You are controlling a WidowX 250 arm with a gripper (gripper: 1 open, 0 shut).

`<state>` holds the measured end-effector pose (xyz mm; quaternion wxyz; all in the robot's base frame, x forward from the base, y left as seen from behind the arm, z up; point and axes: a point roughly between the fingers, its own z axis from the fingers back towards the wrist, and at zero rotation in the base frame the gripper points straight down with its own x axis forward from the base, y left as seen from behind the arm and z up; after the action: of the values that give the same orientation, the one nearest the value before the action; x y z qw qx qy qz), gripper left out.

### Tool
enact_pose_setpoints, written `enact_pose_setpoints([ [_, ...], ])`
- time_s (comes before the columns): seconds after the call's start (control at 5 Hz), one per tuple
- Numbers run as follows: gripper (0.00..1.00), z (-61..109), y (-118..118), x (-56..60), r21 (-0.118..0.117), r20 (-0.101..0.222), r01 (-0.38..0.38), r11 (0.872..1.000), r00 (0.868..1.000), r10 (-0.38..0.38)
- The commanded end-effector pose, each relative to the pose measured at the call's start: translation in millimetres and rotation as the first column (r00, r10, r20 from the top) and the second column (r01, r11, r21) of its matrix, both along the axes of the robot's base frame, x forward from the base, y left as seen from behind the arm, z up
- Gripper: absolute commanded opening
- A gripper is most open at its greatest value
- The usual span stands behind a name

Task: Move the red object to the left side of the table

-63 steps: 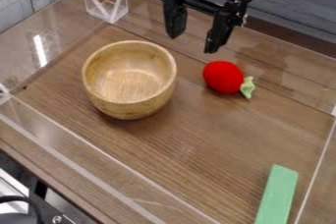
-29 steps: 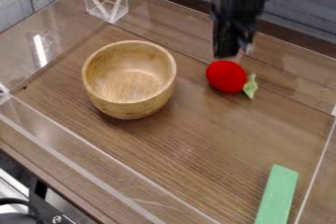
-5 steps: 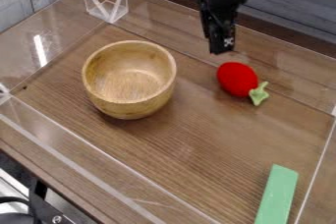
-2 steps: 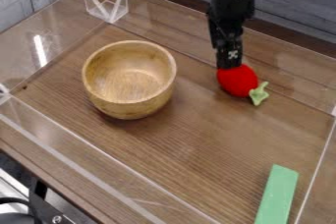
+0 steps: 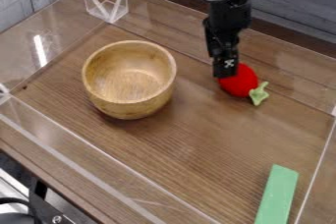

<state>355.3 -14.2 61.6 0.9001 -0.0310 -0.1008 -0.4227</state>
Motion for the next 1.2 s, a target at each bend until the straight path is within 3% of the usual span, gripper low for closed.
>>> enact_pose_setpoints([
  [0.0, 1.0, 8.3, -8.4, 6.7, -0.001, 0.054, -0.009, 1.0, 0.998, 0.009],
  [0.2, 1.0, -6.8, -20.2, 8.1, -0.001, 0.04, -0.01, 1.0, 0.999, 0.01],
  [0.4, 0.0, -7.4, -15.7, 9.9, 0.001, 0.036, -0.024, 1.0, 0.999, 0.024],
  [0.8, 0.0, 38.7, 2.7, 12.7, 0.009, 0.112, -0.114, 0.993, 0.987, 0.113],
  [1.0, 0.0, 56.3, 30.2, 19.4, 0.009, 0.154, -0.239, 0.971, 0.96, 0.235],
])
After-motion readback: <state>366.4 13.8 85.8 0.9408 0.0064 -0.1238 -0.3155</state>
